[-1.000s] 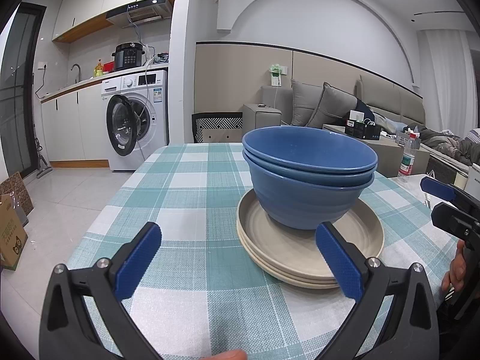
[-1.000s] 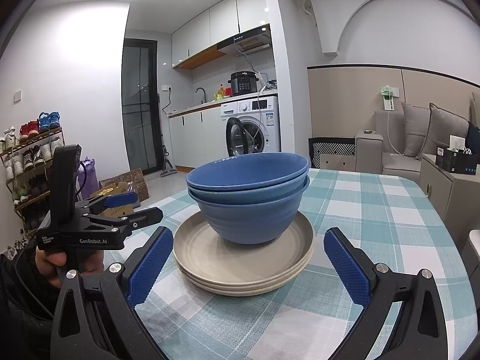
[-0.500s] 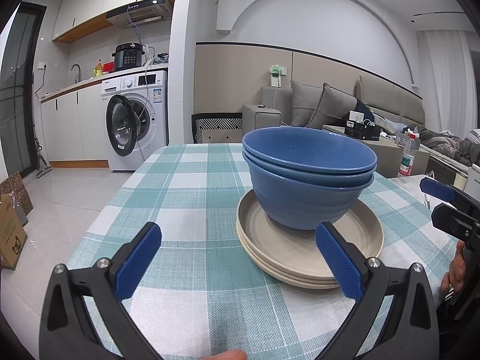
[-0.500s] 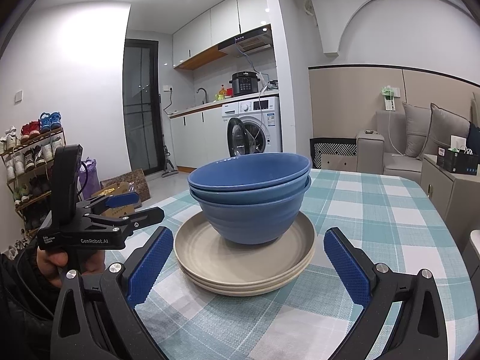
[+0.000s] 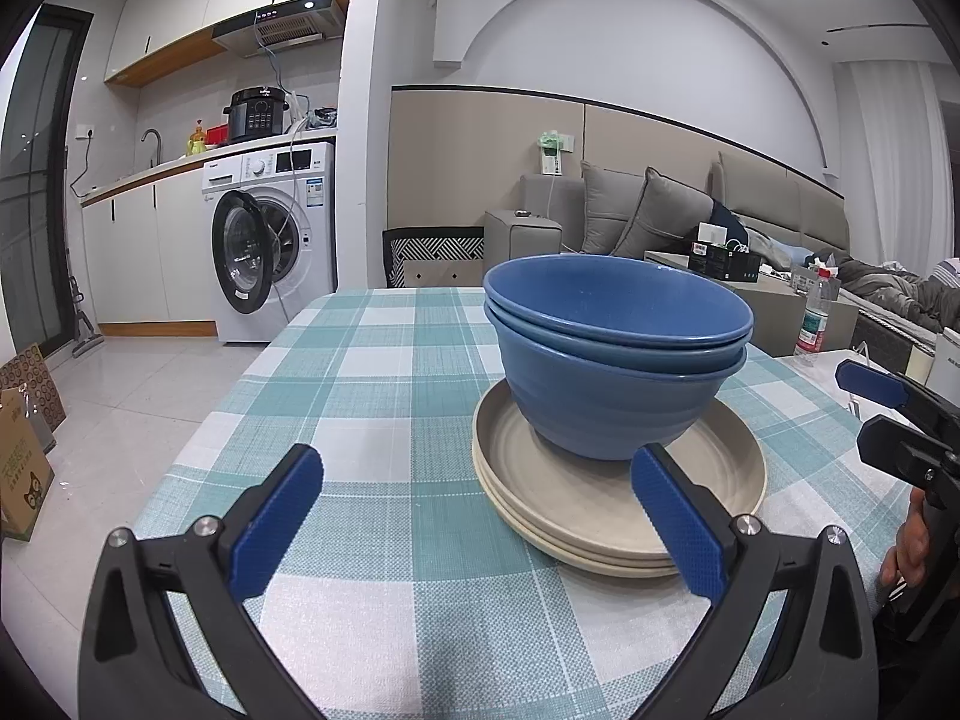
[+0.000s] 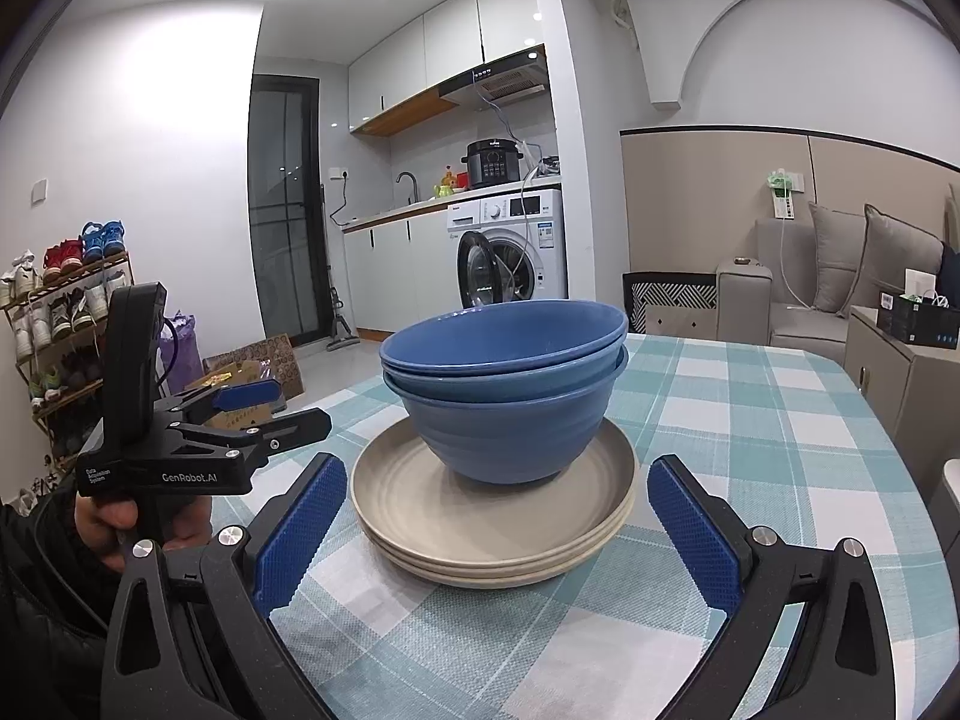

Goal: Organize plates and bowls

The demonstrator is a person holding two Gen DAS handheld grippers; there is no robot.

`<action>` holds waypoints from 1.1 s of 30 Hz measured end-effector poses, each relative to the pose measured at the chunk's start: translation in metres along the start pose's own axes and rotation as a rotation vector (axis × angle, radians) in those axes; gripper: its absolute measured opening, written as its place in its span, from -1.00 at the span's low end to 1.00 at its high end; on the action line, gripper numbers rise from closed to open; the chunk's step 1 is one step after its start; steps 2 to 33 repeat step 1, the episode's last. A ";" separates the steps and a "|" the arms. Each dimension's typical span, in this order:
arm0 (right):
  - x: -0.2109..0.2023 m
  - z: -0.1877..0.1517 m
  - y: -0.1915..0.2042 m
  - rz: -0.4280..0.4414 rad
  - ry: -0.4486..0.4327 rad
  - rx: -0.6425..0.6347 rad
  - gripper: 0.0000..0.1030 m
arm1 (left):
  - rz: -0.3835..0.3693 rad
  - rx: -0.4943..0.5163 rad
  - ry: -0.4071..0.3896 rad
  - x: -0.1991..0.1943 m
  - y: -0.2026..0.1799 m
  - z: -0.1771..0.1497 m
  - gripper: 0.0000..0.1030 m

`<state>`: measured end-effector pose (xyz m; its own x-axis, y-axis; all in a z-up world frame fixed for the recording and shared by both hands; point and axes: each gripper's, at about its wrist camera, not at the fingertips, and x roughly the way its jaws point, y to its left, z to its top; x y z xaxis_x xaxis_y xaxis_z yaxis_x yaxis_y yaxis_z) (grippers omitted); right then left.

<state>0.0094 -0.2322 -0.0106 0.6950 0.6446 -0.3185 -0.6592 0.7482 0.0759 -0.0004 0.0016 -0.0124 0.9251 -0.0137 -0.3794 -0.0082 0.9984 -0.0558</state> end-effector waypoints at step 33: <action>0.000 0.000 0.000 0.000 0.000 0.000 0.99 | -0.003 0.001 0.000 0.000 0.000 -0.001 1.00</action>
